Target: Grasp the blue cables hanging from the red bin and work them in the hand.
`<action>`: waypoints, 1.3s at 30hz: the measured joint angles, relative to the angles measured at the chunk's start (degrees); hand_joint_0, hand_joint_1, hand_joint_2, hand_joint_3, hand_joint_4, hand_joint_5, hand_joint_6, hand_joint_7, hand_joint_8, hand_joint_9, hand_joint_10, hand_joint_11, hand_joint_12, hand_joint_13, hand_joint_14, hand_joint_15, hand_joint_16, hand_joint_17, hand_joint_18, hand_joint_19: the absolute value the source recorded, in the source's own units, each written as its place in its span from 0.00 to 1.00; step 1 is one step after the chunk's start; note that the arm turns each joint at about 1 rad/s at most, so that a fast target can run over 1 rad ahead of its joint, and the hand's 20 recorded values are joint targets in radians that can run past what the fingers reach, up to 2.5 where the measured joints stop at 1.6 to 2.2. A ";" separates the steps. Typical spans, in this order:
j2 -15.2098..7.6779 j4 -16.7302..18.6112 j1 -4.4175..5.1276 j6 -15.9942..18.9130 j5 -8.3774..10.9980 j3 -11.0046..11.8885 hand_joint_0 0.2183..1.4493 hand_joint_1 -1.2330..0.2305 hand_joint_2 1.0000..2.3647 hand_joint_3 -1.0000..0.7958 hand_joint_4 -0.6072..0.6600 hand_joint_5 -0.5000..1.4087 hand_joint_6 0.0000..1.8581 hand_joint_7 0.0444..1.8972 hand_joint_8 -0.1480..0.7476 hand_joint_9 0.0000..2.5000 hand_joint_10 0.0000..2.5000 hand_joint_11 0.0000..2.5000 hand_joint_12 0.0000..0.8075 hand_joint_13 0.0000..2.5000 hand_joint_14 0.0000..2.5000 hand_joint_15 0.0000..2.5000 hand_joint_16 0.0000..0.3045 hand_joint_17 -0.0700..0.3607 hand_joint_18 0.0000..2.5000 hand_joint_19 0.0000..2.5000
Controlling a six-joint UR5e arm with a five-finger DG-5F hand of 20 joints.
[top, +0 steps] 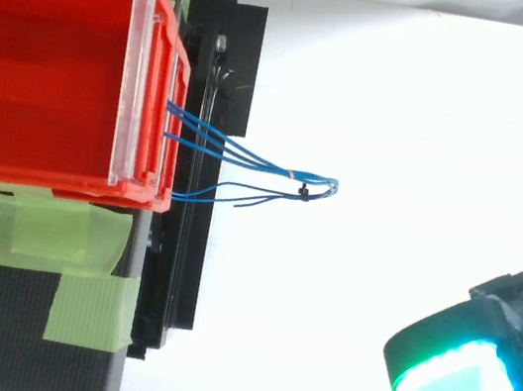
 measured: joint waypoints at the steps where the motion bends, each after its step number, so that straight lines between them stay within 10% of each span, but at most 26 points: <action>1: 0.01 0.33 0.00 0.08 0.01 -0.12 0.42 0.59 0.00 0.00 0.57 0.02 0.00 0.31 0.42 0.00 0.00 0.00 0.41 0.00 0.00 0.07 0.20 0.48 0.00 0.13; 39: 0.01 -0.07 -0.07 0.04 0.03 -2.72 0.43 0.56 0.00 0.00 0.59 0.05 0.00 0.32 0.44 0.00 0.00 0.00 0.42 0.00 0.00 0.08 0.20 0.48 0.00 0.13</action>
